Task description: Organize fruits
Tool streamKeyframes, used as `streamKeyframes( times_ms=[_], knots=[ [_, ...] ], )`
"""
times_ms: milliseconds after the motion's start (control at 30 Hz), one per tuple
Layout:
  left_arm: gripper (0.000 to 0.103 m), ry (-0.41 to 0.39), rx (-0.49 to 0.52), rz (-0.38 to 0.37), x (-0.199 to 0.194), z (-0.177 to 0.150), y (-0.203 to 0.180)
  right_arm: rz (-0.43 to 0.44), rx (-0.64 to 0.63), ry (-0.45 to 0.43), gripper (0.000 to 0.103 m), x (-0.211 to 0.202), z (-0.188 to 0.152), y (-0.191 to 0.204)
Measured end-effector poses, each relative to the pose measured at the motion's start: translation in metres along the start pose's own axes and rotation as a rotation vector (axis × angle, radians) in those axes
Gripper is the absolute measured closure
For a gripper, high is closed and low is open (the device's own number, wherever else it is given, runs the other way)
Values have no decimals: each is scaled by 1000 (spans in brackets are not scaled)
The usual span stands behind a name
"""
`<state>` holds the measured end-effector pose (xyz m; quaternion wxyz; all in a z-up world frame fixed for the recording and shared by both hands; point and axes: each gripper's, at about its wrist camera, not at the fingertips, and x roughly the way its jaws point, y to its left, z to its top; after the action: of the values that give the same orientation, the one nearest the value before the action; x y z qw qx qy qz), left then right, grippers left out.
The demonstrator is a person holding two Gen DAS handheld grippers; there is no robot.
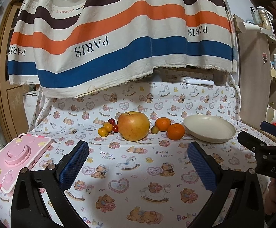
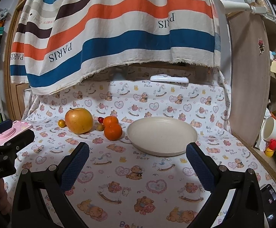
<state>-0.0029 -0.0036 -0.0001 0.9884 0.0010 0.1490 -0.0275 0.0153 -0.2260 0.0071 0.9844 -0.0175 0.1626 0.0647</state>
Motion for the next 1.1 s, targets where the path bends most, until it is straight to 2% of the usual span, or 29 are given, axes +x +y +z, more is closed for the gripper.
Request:
streamKeyframes(
  times_ms=[300,400,500,633,733,800,867,967,1000,1100],
  knots=[
    [0,-33,-11,12,-7,0,4,-1,-1,-13,1,-1,0,1],
    [0,-32,-53,-39,-8,1,10,15,17,8,1,3,1,-1],
    [0,-22,-54,-45,-9,7,12,30,30,3,1,3,1,1],
    [0,-62,-7,-31,-19,28,12,20,-7,-32,1,-2,9,9],
    [0,-95,33,-10,-25,52,12,-27,-49,-69,1,-5,26,17],
    [0,-126,45,-3,-28,68,14,-14,-58,-75,1,-5,41,20],
    [0,-148,57,28,-30,83,15,-3,-33,-74,1,-4,61,21],
    [0,-176,60,33,-30,105,20,-76,20,-74,1,0,84,22],
    [0,-182,50,20,-28,115,25,-114,51,-95,1,2,94,21],
    [0,-172,-9,3,-17,140,42,-131,116,-159,1,7,115,15]
  ],
)
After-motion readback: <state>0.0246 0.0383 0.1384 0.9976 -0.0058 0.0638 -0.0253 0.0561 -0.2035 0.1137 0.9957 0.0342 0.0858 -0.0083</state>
